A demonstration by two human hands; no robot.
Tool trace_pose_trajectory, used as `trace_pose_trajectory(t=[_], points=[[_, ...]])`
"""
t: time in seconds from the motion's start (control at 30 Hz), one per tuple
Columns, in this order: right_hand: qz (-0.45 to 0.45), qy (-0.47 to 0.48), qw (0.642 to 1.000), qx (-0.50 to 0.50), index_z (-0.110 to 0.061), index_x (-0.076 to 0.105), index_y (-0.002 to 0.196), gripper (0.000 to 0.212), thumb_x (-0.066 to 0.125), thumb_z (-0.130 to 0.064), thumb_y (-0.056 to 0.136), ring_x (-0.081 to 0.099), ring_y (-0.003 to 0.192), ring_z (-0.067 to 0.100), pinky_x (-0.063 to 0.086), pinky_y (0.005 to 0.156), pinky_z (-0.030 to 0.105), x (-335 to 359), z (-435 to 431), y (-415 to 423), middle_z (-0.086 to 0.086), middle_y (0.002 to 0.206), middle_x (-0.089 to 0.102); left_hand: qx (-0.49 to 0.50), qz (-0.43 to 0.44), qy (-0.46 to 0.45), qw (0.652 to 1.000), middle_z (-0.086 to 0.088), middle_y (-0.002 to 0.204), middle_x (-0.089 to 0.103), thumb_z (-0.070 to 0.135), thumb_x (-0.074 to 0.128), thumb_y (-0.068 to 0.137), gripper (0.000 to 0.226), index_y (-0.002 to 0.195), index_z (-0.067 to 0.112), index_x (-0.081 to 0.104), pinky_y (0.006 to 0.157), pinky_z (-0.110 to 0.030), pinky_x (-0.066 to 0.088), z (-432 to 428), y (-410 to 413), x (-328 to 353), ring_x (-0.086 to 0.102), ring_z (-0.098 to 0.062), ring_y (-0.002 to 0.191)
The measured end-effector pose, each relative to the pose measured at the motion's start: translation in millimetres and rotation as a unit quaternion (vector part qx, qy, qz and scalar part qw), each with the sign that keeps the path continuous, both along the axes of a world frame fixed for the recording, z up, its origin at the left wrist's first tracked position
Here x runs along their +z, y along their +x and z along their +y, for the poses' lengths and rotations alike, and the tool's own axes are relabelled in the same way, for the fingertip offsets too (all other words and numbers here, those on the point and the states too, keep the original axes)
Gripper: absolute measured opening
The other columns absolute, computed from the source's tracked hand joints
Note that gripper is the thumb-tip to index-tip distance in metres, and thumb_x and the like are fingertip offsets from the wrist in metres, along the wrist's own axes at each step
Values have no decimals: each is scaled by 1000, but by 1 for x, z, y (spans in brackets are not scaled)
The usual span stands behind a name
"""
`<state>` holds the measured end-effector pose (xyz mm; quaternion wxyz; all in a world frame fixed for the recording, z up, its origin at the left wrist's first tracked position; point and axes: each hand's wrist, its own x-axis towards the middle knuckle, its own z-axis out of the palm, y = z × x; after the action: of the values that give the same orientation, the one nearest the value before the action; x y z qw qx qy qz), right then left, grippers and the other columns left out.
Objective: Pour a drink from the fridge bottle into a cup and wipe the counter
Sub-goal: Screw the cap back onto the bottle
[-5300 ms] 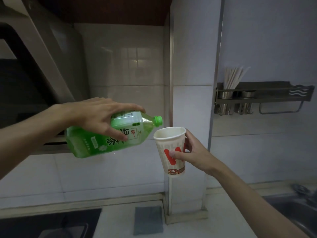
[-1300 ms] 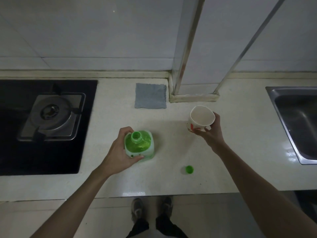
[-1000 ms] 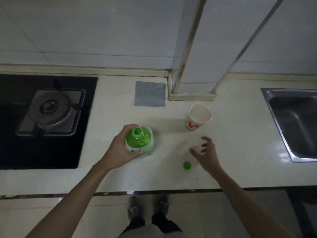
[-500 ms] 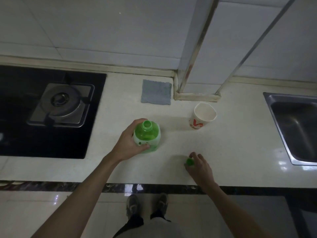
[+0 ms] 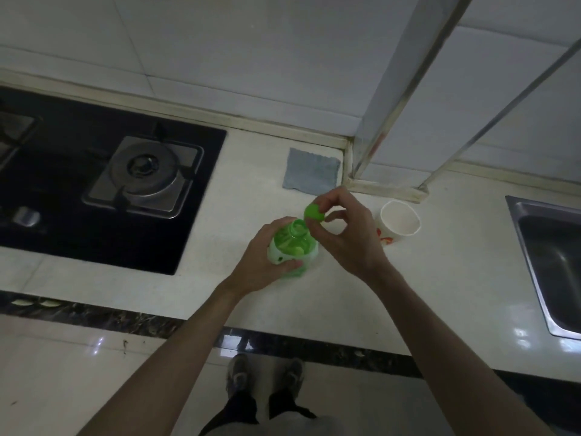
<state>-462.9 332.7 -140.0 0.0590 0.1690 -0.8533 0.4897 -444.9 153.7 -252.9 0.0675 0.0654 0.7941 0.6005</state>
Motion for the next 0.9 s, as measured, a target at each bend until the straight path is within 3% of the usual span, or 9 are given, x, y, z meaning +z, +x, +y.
trace_pose_trajectory(t=[0.13,0.2,0.3,0.4,0.6,0.7,0.9], points=[[25,120,991,51,-19,56,85,23,78,-15,80,59,85,18,43,70,15,-2,-7,-12,-1,91,68,-4,-14,1,1000,7,129,56,35,85,68,77,135,34,48,99,-49,50,0,-2,0,56,-16,119],[29,157,983,84,-17,57,88,21,77,-16,81,57,82,16,46,70,18,-6,-6,-15,-1,89,66,-6,-15,0,1000,7,130,56,36,84,68,77,135,36,47,99,-48,50,0,-2,1,56,-15,119],[29,184,975,122,-12,62,96,20,76,-13,82,54,80,14,52,71,31,-4,-5,-17,-4,90,62,-11,-14,4,1000,7,129,56,32,84,69,75,135,35,47,99,-46,51,0,-2,2,56,-14,118],[18,209,967,146,-11,64,104,23,74,-12,84,57,83,16,55,76,35,0,-7,-18,-6,95,62,-14,-18,6,1000,6,129,56,32,84,70,76,135,32,47,99,-44,51,0,-3,2,56,-13,118],[23,264,943,204,-11,68,110,23,71,-13,87,53,90,13,42,81,25,7,-7,-28,2,103,68,-20,-30,3,999,1,131,55,35,84,71,80,138,23,43,101,-42,50,0,-3,-2,55,-14,119],[-8,305,920,246,-13,67,113,25,68,-12,89,53,95,13,45,86,28,14,-7,-36,1,108,68,-19,-31,5,999,1,129,56,44,83,68,82,138,26,44,100,-44,51,0,-3,-2,57,-15,118],[-32,353,888,291,-12,67,115,27,66,-6,89,58,101,16,47,92,31,25,-11,-44,4,112,69,-14,-29,12,999,1,128,57,41,84,69,78,136,30,45,99,-48,51,-1,-3,-3,58,-16,117]])
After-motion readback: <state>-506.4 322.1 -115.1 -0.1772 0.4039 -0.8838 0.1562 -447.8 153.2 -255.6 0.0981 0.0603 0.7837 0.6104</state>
